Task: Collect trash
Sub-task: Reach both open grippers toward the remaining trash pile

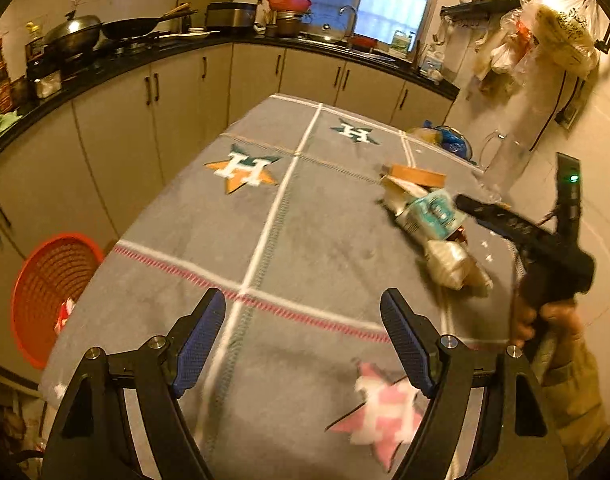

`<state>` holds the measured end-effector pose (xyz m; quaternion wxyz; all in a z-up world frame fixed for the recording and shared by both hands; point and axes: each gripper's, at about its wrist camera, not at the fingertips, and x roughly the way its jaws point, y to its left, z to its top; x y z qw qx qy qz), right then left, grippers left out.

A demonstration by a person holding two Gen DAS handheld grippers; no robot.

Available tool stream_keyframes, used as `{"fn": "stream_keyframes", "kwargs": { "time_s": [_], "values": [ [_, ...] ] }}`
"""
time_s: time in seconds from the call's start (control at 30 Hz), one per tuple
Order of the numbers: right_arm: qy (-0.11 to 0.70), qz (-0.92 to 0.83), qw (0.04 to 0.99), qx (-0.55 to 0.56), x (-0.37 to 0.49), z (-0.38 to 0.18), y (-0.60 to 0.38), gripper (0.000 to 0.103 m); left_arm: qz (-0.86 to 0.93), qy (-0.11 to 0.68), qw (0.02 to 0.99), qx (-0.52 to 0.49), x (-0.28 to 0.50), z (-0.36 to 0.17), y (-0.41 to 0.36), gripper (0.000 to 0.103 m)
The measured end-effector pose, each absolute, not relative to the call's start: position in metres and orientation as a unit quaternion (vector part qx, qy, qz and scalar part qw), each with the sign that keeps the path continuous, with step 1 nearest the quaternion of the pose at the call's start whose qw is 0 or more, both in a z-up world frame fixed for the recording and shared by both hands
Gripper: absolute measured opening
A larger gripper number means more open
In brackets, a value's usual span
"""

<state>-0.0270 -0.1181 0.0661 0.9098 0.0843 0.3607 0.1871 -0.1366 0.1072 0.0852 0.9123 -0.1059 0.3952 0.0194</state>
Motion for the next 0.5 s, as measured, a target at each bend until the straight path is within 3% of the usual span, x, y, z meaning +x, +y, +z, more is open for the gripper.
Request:
{"fn": "stream_keyframes", "kwargs": {
  "time_s": [0.13, 0.3, 0.33, 0.43, 0.5],
  "values": [
    [0.361, 0.2, 0.908, 0.077, -0.019, 0.055, -0.101, 0.08, 0.006, 0.396, 0.912, -0.107, -0.111, 0.095, 0.102, 0.079],
    [0.366, 0.204, 0.906, 0.056, -0.015, 0.044, -0.094, 0.081, -0.015, 0.404, 0.908, -0.112, -0.052, 0.102, 0.095, 0.079],
    [0.369, 0.205, 0.905, 0.05, -0.016, 0.044, -0.093, 0.078, -0.022, 0.406, 0.906, -0.115, -0.04, 0.103, 0.092, 0.079],
    [0.368, 0.203, 0.906, 0.042, -0.018, 0.044, -0.093, 0.043, -0.041, 0.422, 0.897, -0.122, 0.005, 0.101, 0.08, 0.079],
    [0.374, 0.212, 0.901, 0.052, -0.021, 0.042, -0.097, 0.035, -0.061, 0.439, 0.887, -0.128, 0.041, 0.096, 0.069, 0.079]
  ]
}}
